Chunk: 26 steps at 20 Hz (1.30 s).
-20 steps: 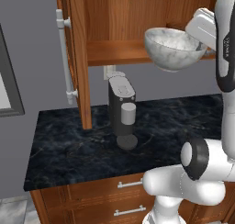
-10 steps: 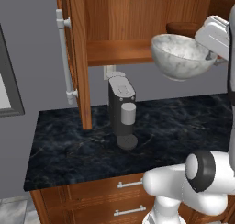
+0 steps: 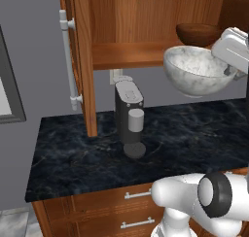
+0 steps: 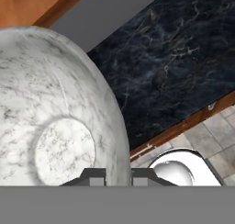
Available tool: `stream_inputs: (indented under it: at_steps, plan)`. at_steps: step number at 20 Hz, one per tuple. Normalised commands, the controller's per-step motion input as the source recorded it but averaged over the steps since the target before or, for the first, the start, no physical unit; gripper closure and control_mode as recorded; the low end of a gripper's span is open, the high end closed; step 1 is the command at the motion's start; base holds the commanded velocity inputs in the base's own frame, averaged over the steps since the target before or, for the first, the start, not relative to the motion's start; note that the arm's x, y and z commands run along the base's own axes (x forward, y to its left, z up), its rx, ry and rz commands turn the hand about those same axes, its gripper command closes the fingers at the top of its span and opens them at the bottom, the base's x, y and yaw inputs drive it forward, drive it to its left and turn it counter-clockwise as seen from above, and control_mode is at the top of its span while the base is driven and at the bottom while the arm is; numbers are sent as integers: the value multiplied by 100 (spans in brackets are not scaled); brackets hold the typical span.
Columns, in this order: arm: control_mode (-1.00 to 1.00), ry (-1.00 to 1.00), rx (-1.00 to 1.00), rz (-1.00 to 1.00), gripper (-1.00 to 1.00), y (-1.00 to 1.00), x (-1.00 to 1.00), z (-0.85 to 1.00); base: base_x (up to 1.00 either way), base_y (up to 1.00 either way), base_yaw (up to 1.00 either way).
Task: Move the bowls from the cabinet to the plates on the dining table.
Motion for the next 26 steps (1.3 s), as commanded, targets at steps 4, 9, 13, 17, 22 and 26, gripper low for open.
stream_inputs:
  at_steps: [4,9,13,17,22,26]
  plan:
    - [-100,0,-4,0,100,0,-24,-5,0,0,0]
    - [-100,0,0,0,100,0,-2,0,0,0,0]
    - [-100,0,0,0,100,0,0,0,0,0,0]
    - [-100,0,0,0,100,0,0,0,0,0,0]
    - [-100,0,0,0,100,0,0,0,0,0,0]
    - [-100,0,0,0,100,0,0,0,0,0,0]
